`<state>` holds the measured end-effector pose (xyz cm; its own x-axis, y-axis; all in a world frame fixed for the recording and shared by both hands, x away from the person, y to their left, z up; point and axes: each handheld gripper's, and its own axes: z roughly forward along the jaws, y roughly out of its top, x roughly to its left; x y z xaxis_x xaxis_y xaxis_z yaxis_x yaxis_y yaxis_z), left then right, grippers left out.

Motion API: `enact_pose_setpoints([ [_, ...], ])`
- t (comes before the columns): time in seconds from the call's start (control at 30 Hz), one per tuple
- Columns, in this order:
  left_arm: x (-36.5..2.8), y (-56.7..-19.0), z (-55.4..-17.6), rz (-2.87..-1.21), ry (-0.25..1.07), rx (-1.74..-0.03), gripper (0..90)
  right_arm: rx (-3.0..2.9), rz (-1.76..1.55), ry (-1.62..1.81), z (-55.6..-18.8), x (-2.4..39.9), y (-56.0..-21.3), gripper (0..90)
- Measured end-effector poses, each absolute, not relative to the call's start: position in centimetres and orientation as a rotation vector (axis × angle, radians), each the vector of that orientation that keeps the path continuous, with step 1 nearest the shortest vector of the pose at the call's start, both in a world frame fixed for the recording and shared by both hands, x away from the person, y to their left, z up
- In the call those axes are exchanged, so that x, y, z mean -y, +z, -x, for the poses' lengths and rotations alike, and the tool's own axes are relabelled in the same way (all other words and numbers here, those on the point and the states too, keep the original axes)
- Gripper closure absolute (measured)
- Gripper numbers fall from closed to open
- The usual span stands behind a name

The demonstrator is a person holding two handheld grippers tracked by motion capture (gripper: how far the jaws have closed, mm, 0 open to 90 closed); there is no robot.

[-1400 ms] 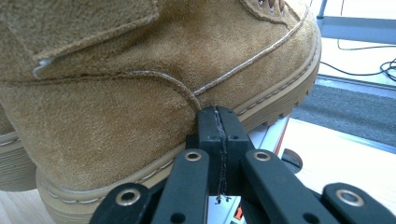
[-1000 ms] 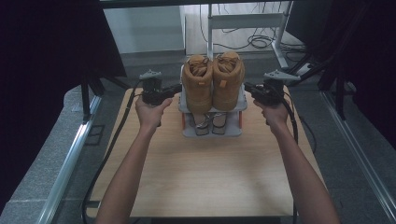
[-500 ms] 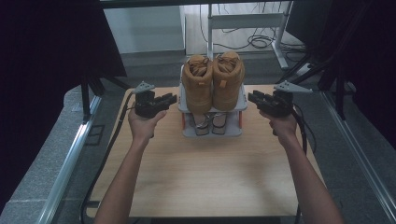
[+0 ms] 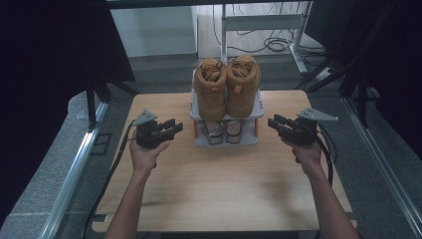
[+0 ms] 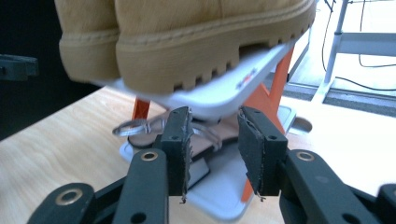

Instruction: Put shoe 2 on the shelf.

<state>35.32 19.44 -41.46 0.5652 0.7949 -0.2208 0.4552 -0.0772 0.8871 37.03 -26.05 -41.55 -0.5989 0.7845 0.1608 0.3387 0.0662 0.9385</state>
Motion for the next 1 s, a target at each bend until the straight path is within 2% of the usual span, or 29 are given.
enact_pose_setpoints([
  [0.67,-19.4,-48.4,-31.0,-1.843,0.351,-1.039,47.5,-2.043,-1.177,1.478,-30.9,27.1,-49.3,58.4],
  [1.0,-19.1,-48.8,-30.8,-1.863,0.344,-1.04,45.8,-2.021,-1.163,1.48,-30.6,26.8,-49.1,57.7],
])
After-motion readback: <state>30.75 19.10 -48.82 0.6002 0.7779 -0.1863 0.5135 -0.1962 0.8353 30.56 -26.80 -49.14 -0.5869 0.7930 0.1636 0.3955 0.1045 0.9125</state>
